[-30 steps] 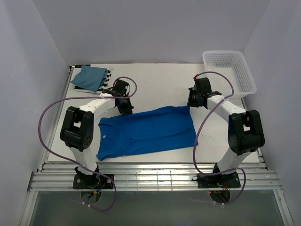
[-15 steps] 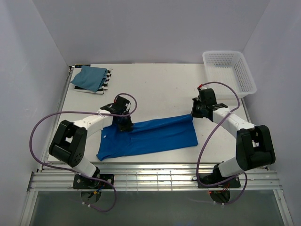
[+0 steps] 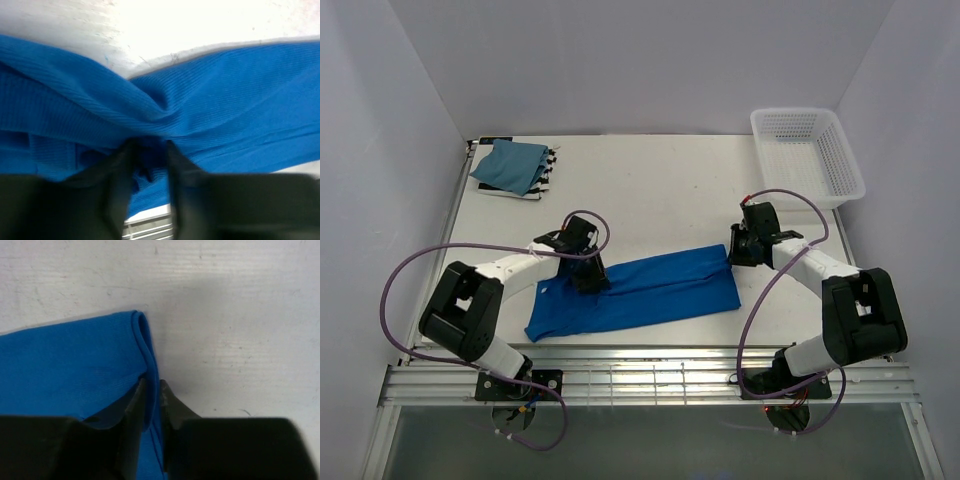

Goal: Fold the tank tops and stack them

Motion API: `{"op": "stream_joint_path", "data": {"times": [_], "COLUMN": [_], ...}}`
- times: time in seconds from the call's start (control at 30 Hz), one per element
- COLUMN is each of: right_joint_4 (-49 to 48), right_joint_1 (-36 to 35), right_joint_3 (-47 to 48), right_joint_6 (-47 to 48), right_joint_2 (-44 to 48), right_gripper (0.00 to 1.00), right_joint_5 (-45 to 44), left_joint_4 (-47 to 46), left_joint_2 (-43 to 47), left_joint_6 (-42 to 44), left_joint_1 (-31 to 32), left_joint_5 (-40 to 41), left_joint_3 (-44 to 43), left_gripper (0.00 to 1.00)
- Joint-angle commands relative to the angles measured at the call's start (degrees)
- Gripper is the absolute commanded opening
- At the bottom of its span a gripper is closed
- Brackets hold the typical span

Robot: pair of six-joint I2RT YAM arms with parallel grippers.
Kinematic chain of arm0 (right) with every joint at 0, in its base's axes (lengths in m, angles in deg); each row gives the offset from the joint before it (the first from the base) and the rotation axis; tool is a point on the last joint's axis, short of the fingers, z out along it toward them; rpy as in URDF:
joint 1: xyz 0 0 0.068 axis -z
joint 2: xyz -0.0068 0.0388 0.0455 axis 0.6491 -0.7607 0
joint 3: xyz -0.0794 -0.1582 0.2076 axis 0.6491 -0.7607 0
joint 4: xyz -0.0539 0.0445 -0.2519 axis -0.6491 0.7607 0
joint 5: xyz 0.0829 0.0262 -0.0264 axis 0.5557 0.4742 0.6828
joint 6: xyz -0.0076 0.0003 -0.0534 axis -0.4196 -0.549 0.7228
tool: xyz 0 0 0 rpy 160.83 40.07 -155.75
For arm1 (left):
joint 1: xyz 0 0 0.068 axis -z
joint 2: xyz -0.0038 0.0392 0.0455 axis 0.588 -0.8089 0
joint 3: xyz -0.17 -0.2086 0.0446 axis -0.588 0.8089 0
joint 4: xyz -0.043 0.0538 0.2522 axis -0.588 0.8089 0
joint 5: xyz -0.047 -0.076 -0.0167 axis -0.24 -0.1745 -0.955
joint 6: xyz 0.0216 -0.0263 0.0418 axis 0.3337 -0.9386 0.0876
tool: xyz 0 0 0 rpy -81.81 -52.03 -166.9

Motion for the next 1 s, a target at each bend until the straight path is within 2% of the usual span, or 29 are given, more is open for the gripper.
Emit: {"op": "stream_joint_path", "data": {"times": [0.0,0.07,0.13,0.17,0.2,0.23,0.33,0.37,0.47,0.6,0.67,0.8,0.97], "right_joint_4": [-0.19,0.17,0.87,1.13,1.57,1.75,1.93,1.75,0.61,-0.62,-1.32,-4.65,-5.63], "right_joint_1": [0.19,0.19,0.11,0.19,0.19,0.19,0.02,0.1,-0.24,-4.01,-6.3,-13.06,-14.75], "right_joint_3": [-2.29,-3.61,-4.23,-4.32,-4.32,-4.15,-3.27,-3.0,-1.95,-0.02,1.3,1.39,0.61], "right_joint_6": [1.59,2.29,2.64,2.82,3.08,3.52,3.87,3.87,4.23,4.84,5.1,4.23,1.59], "right_joint_2": [2.71,4.89,7.79,8.85,9.82,11.83,14.83,15.28,15.55,13.26,11.07,6.94,1.14], "right_gripper": [0.31,0.4,0.44,0.48,0.61,0.66,0.83,0.89,0.9,0.9,0.9,0.9,0.9], "right_joint_5": [-0.16,0.37,1.24,1.6,2.04,4.21,7.3,8.27,12.93,15.49,15.4,16.28,15.93], "left_joint_4": [1.74,3.93,6.39,7.27,8.68,9.39,12.2,12.9,13.79,15.19,16.33,16.95,16.51], "left_joint_2": [3.78,6.67,9.22,11.84,13.26,14.58,18.72,19.42,19.87,14.09,8.2,-0.33,-5.27], "left_joint_6": [-2.44,-3.49,-4.03,-4.38,-4.55,-4.9,-5.35,-5.35,-4.38,-2.98,-2.36,-0.95,-1.04], "left_joint_1": [0.89,1.24,1.5,1.59,1.77,1.85,2.12,2.12,2.12,1.59,0.02,-7.09,-9.92], "left_joint_5": [-2.04,-1.52,-0.82,-0.73,-0.64,-0.38,0.5,1.2,6.2,16.83,20.61,20.28,22.03], "left_joint_3": [1.91,2.0,1.92,1.83,1.57,1.3,-0.71,-1.51,-5.11,-12.57,-16.09,-22.16,-20.07], "left_gripper": [0.49,0.65,0.7,0.78,0.8,0.82,0.98,0.98,0.98,0.98,0.98,0.98,0.98]}}
